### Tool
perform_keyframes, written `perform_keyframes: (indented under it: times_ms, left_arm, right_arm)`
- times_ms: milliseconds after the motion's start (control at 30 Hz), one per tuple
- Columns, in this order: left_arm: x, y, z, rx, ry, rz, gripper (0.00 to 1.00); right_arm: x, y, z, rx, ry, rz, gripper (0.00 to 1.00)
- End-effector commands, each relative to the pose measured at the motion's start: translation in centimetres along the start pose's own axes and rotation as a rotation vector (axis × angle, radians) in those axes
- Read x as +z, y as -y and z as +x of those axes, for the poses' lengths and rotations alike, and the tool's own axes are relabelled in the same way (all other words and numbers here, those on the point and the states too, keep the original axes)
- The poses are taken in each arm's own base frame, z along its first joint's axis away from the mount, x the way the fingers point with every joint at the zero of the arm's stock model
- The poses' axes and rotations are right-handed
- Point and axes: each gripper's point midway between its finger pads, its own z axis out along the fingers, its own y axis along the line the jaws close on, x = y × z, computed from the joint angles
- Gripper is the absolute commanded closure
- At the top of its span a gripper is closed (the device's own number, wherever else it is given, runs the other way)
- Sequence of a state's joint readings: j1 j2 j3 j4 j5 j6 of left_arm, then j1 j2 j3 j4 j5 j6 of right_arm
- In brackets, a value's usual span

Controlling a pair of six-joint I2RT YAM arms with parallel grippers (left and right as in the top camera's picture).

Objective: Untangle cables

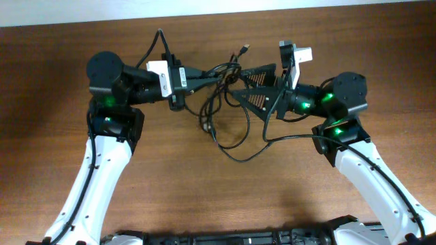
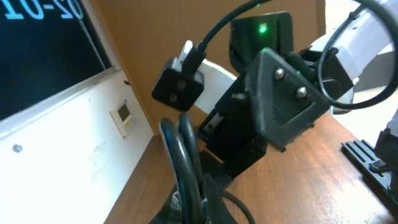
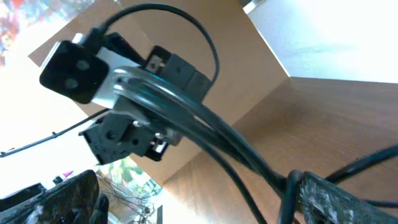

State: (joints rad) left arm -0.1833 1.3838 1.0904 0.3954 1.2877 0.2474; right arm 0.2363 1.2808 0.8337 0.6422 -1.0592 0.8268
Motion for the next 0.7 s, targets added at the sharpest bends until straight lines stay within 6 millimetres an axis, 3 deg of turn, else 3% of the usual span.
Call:
perform_keyframes:
  times_ms: [0, 133, 433, 667]
  left_arm:
    - [-0.1, -2.5, 0.3, 0.000, -0.046, -0.148, 1.00]
    - [-0.7, -4.8, 0.8, 0.010, -0.078, -0.282, 1.00]
    - [-2.1, -6.2, 0.2, 0.064, -0.074, -0.346, 1.00]
    - [-1.1, -3.6, 0.7, -0.005, -0.064, -0.201, 1.00]
  right_arm:
    - [0.3, -2.6, 0.7, -0.022, -0.060, -0.092, 0.01]
    - [0.2, -2.4, 1.2, 0.004, -0.084, -0.094, 0.01]
    - [0.4, -1.0, 2.4, 0.090, -0.120, -0.067, 0.01]
    - [0.5, -0.2, 2.2, 0.101, -0.102, -0.044, 0.01]
